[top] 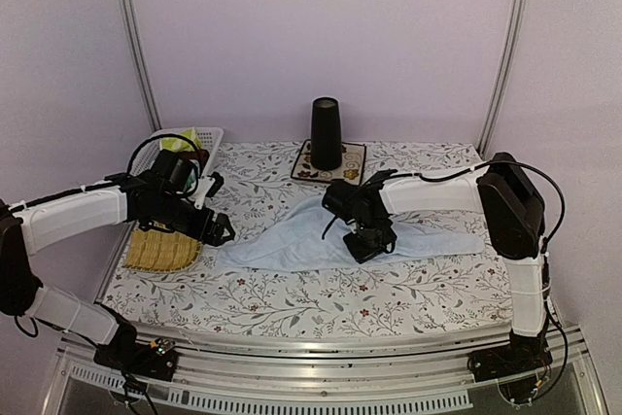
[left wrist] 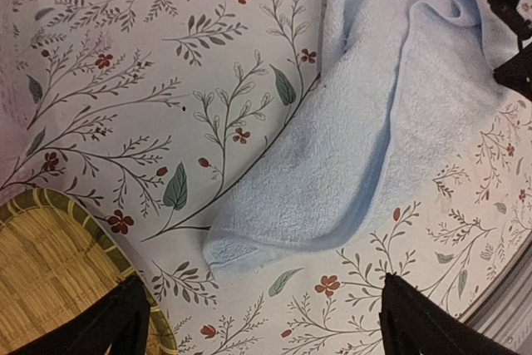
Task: Roll the towels
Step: Adjust the towel at the center of the board.
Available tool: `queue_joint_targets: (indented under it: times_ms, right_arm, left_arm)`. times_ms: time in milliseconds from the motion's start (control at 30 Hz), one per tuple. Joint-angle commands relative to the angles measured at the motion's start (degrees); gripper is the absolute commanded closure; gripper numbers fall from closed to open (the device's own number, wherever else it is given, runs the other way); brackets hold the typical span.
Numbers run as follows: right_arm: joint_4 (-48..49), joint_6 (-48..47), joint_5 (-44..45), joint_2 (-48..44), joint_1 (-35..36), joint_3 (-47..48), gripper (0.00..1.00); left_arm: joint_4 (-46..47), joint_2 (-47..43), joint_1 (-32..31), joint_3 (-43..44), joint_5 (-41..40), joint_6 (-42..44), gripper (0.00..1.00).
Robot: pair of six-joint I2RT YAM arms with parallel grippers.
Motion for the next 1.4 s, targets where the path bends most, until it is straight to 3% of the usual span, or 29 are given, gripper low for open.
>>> queue_joint_targets:
  times_ms: [0, 400, 667, 833, 933, 1133, 1367]
  right_arm:
    - [0.0, 0.3, -0.5, -2.1, -0.6, 1.2, 0.98]
    - [-4.6, 2.8, 2.8, -11.0, -1.7, -1.4, 0.98]
    - [-16.6, 9.4, 2.7, -27.7, -2.4, -10.1, 0.98]
    - [-25.4, 16.9, -3.2, -38.8, -2.2, -15.0, 0.98]
    - [-25.7, 20.6, -8.7, -47.4, -1.9, -19.2, 0.98]
    - [-25.5, 30.5, -12.0, -56.8, 0.1, -26.1, 0.98]
    - [-25.7, 44.2, -7.5, -67.4, 0.5, -29.7, 0.98]
  left_arm:
    - [1.2, 0.2, 0.1, -0.6, 0.2, -0.1, 0.03]
    - [1.2, 0.6, 0.1, 0.0, 0.8, 0.4, 0.03]
    - [1.9, 0.4, -0.8, 0.2, 3.9, 2.0, 0.03]
    - [1.9, 1.6, -1.7, 1.9, 5.1, 2.4, 0.03]
    - [1.8, 2.6, -2.3, 3.5, 5.3, 2.6, 0.03]
    - [3.2, 8.2, -2.5, 9.1, 4.9, 0.8, 0.03]
    - [2.1, 22.8, -3.0, 25.2, 3.9, -2.1, 0.03]
